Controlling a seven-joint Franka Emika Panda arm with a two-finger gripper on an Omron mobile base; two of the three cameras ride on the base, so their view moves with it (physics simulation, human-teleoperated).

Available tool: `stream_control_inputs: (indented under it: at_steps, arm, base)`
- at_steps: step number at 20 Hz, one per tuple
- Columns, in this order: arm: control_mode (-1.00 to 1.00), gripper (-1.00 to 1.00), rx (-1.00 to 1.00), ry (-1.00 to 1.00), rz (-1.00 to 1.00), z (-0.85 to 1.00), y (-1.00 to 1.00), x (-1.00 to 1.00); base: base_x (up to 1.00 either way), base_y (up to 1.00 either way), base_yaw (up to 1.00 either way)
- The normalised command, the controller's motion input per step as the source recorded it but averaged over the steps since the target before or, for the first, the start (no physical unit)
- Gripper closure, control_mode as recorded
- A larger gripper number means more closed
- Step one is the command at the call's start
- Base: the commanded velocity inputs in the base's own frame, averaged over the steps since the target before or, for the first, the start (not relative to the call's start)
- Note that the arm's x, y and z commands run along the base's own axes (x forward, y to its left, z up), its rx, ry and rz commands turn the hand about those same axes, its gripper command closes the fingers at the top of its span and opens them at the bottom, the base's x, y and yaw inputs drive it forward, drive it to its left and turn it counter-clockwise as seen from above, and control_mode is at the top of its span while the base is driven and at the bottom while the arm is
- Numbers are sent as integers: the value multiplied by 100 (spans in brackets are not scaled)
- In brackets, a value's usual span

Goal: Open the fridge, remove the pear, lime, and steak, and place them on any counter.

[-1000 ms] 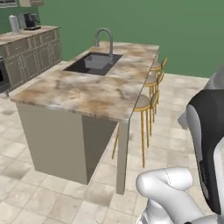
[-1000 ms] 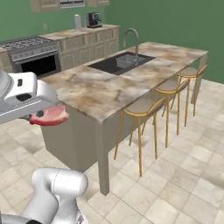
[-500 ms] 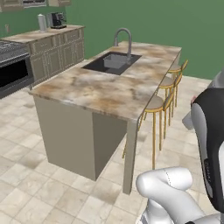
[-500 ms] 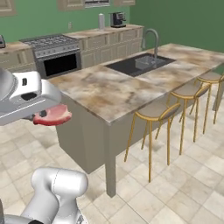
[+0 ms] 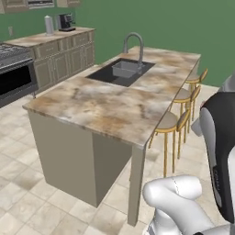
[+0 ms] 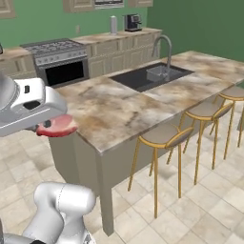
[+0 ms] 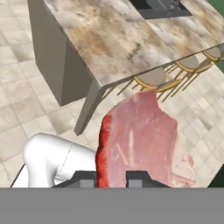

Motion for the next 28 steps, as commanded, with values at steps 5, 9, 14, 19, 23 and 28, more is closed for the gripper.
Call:
stream_control_inputs:
  at_steps: [5,9,14,19,23,28]
  arm:
    - [100,100,0,0,0,0,0,0]
    - [100,100,0,0,0,0,0,0]
    - [-100,100,0,0,9,-12,0,24]
    - [-100,100,0,0,25,-24,-9,62]
    - [-100,100,0,0,25,-41,-2,64]
    - [-100,100,0,7,19,-32,0,86]
  base:
    - [58,-1,15]
    - [55,0,15]
    - [37,0,12]
    - [0,0,0]
    - [0,0,0]
    - [0,0,0]
